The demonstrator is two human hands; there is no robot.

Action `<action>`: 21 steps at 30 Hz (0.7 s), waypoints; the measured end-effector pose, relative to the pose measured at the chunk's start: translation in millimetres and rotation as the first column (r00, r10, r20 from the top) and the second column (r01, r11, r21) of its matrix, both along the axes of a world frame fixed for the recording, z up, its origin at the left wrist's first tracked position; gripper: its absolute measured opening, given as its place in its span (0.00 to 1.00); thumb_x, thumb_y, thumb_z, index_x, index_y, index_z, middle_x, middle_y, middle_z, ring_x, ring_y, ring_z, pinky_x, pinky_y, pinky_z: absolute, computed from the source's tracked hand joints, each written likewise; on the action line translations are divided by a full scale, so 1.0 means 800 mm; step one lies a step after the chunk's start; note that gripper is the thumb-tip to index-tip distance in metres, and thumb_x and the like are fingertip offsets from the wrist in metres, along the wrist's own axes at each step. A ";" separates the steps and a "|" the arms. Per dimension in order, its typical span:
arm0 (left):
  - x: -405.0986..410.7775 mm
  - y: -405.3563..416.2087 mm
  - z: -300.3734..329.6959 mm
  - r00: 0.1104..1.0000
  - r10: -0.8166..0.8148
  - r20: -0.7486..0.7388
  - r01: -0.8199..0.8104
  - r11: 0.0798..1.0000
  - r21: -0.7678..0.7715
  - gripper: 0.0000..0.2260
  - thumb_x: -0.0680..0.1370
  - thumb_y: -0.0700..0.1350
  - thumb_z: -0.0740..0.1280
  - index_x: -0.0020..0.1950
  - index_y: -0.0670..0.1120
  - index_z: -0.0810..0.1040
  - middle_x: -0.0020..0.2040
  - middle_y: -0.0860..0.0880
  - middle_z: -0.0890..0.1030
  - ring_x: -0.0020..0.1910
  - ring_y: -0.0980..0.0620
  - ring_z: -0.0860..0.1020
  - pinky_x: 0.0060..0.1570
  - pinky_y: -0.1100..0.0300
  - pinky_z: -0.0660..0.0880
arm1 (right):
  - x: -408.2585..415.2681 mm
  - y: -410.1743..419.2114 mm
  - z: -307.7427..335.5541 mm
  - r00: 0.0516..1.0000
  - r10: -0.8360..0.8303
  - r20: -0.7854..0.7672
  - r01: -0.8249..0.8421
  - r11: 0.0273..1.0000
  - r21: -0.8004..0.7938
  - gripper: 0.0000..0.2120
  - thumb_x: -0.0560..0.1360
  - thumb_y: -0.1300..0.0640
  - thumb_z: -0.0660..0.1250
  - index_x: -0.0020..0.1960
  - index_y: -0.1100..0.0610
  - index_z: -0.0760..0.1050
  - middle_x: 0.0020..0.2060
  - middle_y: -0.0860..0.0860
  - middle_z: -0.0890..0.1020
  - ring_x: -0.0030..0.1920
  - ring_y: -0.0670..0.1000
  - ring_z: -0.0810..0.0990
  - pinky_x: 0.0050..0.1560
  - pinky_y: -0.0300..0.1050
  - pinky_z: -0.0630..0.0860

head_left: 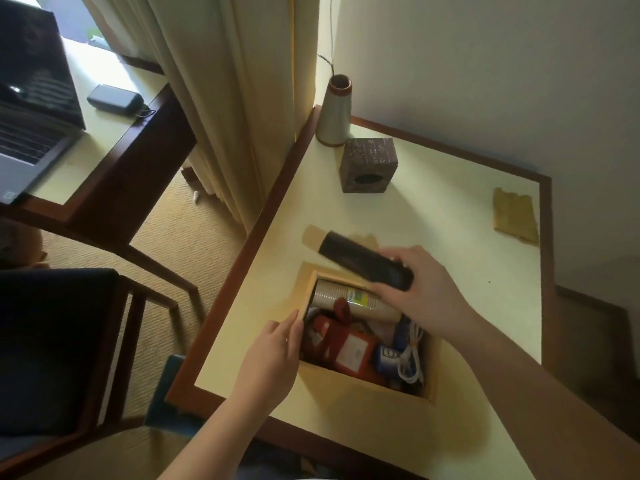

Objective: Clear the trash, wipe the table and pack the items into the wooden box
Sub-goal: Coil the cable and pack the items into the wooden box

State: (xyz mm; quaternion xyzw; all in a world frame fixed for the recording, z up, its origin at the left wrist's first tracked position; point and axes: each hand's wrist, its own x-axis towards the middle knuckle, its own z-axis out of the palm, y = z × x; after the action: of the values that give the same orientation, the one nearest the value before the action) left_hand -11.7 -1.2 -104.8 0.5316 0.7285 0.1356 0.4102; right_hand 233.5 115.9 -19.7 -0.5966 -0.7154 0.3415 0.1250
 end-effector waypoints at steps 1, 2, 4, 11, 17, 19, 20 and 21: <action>-0.003 -0.001 -0.001 0.999 0.026 0.043 -0.025 1.000 -0.010 0.27 0.84 0.66 0.49 0.79 0.59 0.68 0.54 0.59 0.75 0.51 0.59 0.76 0.47 0.67 0.73 | 0.011 -0.025 0.005 0.999 -0.005 -0.038 0.003 0.998 -0.055 0.23 0.74 0.47 0.78 0.66 0.39 0.75 0.54 0.41 0.76 0.52 0.40 0.76 0.50 0.34 0.72; -0.005 -0.002 -0.003 0.994 0.058 0.095 -0.056 0.998 -0.018 0.28 0.83 0.67 0.49 0.78 0.58 0.71 0.54 0.58 0.76 0.53 0.58 0.76 0.50 0.63 0.76 | 0.019 -0.047 0.005 0.998 -0.010 -0.066 0.003 0.993 -0.117 0.23 0.74 0.48 0.78 0.66 0.37 0.76 0.54 0.39 0.76 0.53 0.38 0.76 0.50 0.32 0.73; -0.008 -0.002 -0.002 0.966 0.147 0.214 -0.139 0.989 -0.053 0.31 0.80 0.69 0.48 0.74 0.56 0.75 0.56 0.57 0.79 0.55 0.54 0.78 0.56 0.53 0.81 | 0.030 -0.085 -0.012 0.999 0.036 -0.040 -0.043 0.979 -0.199 0.24 0.74 0.46 0.77 0.67 0.35 0.74 0.56 0.34 0.74 0.56 0.35 0.74 0.51 0.34 0.77; 0.000 0.006 0.009 0.962 0.181 0.205 -0.172 0.983 -0.058 0.35 0.78 0.74 0.50 0.73 0.52 0.73 0.64 0.53 0.80 0.65 0.51 0.77 0.64 0.51 0.78 | 0.028 -0.134 -0.087 0.950 0.192 0.248 -0.235 0.959 0.158 0.27 0.76 0.36 0.67 0.73 0.44 0.76 0.61 0.41 0.79 0.60 0.44 0.67 0.59 0.52 0.78; 0.014 0.025 0.010 0.984 0.150 0.096 -0.147 0.988 -0.036 0.31 0.79 0.71 0.57 0.77 0.56 0.66 0.67 0.50 0.79 0.61 0.49 0.81 0.45 0.60 0.82 | 0.038 -0.127 -0.073 0.835 -0.546 0.058 0.544 0.837 0.048 0.33 0.82 0.42 0.67 0.82 0.44 0.58 0.75 0.47 0.69 0.74 0.51 0.68 0.67 0.51 0.75; 0.019 0.032 0.011 0.997 0.080 -0.013 -0.081 0.996 -0.041 0.29 0.81 0.67 0.58 0.79 0.56 0.63 0.65 0.50 0.81 0.58 0.49 0.82 0.46 0.58 0.83 | 0.050 -0.127 -0.079 0.793 -0.603 0.085 0.606 0.766 -0.217 0.35 0.82 0.40 0.66 0.83 0.45 0.53 0.76 0.52 0.69 0.72 0.56 0.75 0.63 0.51 0.80; 0.022 0.035 0.011 0.997 0.040 -0.073 -0.042 0.999 -0.027 0.26 0.83 0.65 0.57 0.78 0.55 0.64 0.61 0.50 0.82 0.54 0.51 0.82 0.45 0.59 0.82 | 0.052 -0.132 -0.080 0.822 -0.562 0.085 0.558 0.770 -0.309 0.32 0.83 0.41 0.64 0.82 0.45 0.55 0.74 0.52 0.73 0.68 0.56 0.79 0.62 0.50 0.81; 0.026 0.036 0.012 0.993 0.023 -0.118 -0.024 1.000 -0.007 0.23 0.85 0.62 0.56 0.77 0.55 0.65 0.57 0.52 0.82 0.50 0.53 0.81 0.42 0.62 0.80 | 0.052 -0.138 -0.083 0.842 -0.532 0.087 0.523 0.767 -0.371 0.27 0.85 0.43 0.61 0.81 0.46 0.57 0.71 0.52 0.77 0.63 0.54 0.81 0.60 0.48 0.81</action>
State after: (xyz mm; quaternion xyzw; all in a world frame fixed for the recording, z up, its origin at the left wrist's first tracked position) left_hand 9.0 27.8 -94.8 0.5284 0.7582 0.1058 0.3669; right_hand 274.7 5.8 -85.7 -0.7819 -0.4375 0.4313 0.1059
